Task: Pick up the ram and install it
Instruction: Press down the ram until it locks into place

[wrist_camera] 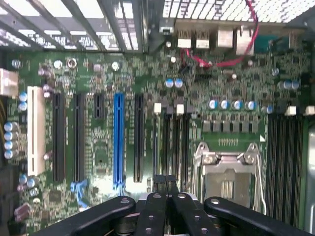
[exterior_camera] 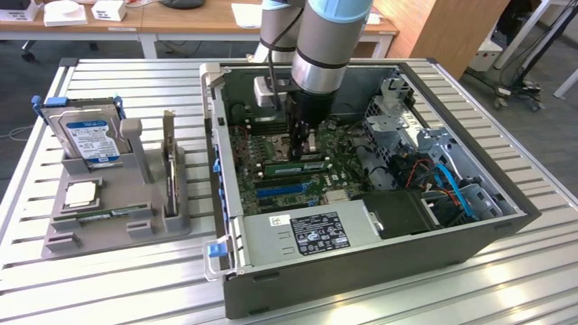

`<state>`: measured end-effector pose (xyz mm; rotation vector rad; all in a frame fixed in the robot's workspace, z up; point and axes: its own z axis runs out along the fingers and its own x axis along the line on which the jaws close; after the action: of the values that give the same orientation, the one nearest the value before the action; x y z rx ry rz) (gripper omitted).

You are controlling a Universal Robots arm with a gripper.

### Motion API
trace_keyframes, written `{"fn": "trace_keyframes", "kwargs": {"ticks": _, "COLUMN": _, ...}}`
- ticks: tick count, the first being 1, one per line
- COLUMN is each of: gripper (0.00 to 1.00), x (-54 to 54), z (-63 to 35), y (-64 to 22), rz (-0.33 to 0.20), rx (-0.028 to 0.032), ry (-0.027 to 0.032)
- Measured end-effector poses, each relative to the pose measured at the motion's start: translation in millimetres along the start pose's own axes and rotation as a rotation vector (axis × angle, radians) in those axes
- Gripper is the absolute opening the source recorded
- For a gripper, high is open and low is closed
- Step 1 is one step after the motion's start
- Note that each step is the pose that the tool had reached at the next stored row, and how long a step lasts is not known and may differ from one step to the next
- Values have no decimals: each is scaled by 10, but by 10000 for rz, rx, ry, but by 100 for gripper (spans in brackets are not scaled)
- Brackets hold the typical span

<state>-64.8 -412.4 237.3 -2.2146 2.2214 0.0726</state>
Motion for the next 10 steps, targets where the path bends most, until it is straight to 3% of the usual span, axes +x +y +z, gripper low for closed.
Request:
{"fn": "trace_keyframes", "kwargs": {"ticks": 7, "gripper": 10, "x": -6, "z": 5, "y": 144, "rz": 1, "rx": 0, "ry": 0}}
{"fn": "trace_keyframes", "kwargs": {"ticks": 10, "gripper": 10, "x": -7, "z": 5, "y": 159, "rz": 1, "rx": 0, "ry": 0}}
